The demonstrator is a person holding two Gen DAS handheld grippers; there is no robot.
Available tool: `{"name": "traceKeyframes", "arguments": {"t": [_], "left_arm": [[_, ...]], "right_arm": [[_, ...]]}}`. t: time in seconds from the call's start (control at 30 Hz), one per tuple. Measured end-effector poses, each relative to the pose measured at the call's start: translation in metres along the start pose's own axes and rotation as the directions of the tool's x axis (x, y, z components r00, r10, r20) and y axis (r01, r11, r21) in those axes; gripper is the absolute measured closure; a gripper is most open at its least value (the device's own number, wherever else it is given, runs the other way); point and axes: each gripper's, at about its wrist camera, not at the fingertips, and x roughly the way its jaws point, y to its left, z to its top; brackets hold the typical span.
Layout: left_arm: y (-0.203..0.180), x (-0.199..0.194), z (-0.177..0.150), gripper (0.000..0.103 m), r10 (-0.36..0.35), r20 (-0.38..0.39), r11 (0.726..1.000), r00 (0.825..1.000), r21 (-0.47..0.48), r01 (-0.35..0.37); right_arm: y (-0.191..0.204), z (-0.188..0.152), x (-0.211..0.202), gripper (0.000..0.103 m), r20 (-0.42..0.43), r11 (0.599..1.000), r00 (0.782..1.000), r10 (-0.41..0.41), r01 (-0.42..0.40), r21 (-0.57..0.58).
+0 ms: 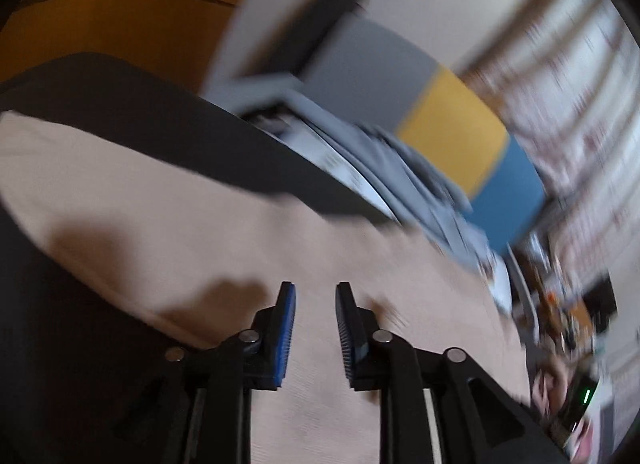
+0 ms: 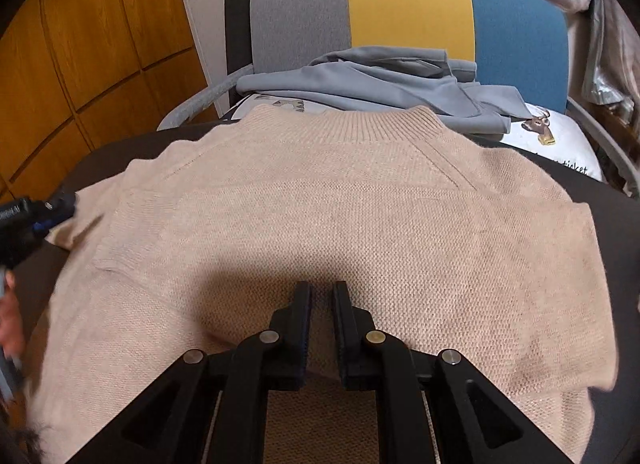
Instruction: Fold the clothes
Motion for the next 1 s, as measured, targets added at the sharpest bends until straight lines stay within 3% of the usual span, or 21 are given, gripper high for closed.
{"name": "traceKeyframes", "arguments": {"t": [0.13, 0.37, 0.57, 0.67, 0.73, 0.83, 1.0], "left_arm": [[0.077, -0.023, 0.047, 0.081, 0.152, 0.049, 0.973, 0.987, -0.181, -0.141], [0.191, -0.051, 0.092, 0.076, 0.355, 0.075, 0.863, 0.932, -0.41, -0.296], [0.251, -0.052, 0.1, 0.074, 0.405, 0.064, 0.765, 0.912, -0.571, -0.299], [0.274, -0.046, 0.099, 0.072, 0.36, 0.06, 0.731, 0.931, -0.639, -0.241], [0.282, -0.043, 0.098, 0.071, 0.335, 0.084, 0.719, 0.938, -0.667, -0.197], [0.283, -0.04, 0.098, 0.068, 0.347, 0.111, 0.713, 0.931, -0.676, -0.185], [0.269, -0.029, 0.102, 0.062, 0.41, 0.139, 0.735, 0.901, -0.635, -0.236]], "right_arm": [[-0.005, 0.001, 0.0, 0.091, 0.001, 0.999, 0.999, 0.035, -0.035, 0.033], [-0.002, 0.0, 0.001, 0.091, 0.003, 0.999, 1.0, 0.027, -0.027, 0.027], [-0.005, 0.0, 0.001, 0.091, 0.004, 0.998, 0.999, 0.041, -0.041, 0.041], [-0.005, -0.001, 0.001, 0.091, 0.005, 0.998, 0.999, 0.045, -0.045, 0.046], [-0.006, -0.001, 0.001, 0.091, 0.006, 0.997, 0.999, 0.051, -0.051, 0.052], [-0.01, -0.001, 0.002, 0.091, 0.008, 0.995, 0.998, 0.07, -0.07, 0.072], [-0.015, -0.001, 0.002, 0.091, 0.013, 0.991, 0.996, 0.091, -0.092, 0.098]]}}
